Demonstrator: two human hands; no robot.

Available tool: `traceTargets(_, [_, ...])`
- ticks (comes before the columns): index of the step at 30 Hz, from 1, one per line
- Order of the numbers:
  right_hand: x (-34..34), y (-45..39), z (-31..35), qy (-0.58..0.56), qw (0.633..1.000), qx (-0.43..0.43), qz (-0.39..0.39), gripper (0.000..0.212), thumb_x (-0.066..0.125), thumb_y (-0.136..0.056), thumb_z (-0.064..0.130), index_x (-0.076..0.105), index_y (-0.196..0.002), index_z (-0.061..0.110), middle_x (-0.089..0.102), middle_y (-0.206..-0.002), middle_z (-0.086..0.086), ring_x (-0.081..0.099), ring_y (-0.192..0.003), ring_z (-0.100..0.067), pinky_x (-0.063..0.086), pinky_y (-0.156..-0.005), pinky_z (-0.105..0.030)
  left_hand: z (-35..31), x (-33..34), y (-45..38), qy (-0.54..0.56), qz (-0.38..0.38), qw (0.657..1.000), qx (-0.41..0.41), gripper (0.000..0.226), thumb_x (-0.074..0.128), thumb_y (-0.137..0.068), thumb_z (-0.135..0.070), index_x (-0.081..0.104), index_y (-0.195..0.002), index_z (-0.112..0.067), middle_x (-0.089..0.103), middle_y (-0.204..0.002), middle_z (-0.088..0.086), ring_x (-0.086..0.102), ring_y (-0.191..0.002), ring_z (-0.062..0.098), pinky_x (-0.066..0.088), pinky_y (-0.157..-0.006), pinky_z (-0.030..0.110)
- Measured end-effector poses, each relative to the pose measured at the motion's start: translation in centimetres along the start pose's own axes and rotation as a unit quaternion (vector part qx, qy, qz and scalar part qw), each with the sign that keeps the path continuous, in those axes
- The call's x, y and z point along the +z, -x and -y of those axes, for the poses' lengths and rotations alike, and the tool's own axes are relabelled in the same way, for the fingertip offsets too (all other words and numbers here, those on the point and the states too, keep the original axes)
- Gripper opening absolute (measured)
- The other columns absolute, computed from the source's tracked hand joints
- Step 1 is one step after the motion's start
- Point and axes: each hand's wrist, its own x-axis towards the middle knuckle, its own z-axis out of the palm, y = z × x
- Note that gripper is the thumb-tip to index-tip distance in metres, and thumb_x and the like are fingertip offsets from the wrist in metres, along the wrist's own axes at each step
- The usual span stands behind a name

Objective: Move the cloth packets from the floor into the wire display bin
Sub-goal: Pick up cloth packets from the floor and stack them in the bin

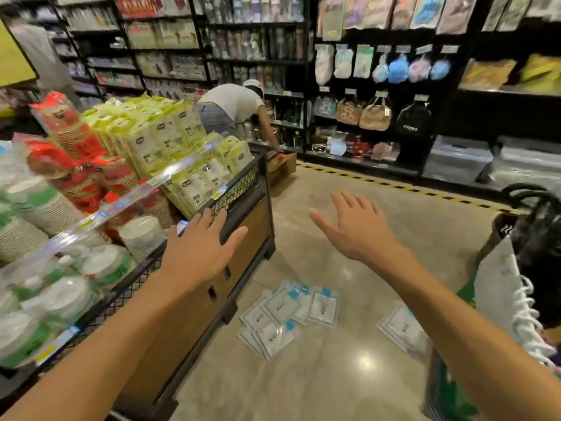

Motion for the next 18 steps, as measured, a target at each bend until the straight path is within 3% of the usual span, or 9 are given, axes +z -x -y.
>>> traceTargets(8, [2.4,-4.4,-5.4,-0.016,0.997,0.065,0.022,0.083,0.021,-0.099,0.074,0.021,-0.164,0.022,0.024,-0.171,-0.005,0.020,-0.157,-0.027,0.013,-0.128,-0.052,-4.0,3.4,-9.6,0.019,0.027,0.998,0.060,0.081,0.010,-0.095,-0.076,0.010,-0.163,-0.032,0.008,-0.172,0.001,0.007,-0.158,0.020,0.006,-0.125,0.059])
traceTargets(18, [7.3,-12.7,-9.2,0.003,0.986,0.166,-0.016,0.080,0.024,-0.100,0.073,0.020,-0.164,0.025,0.026,-0.170,-0.003,0.022,-0.156,-0.027,0.013,-0.127,-0.051,-6.9,8.9,-24.1,0.066,0.006,0.983,0.169,0.065,0.029,-0.104,-0.058,0.023,-0.161,-0.027,0.019,-0.169,0.003,0.017,-0.156,0.021,0.016,-0.124,0.055])
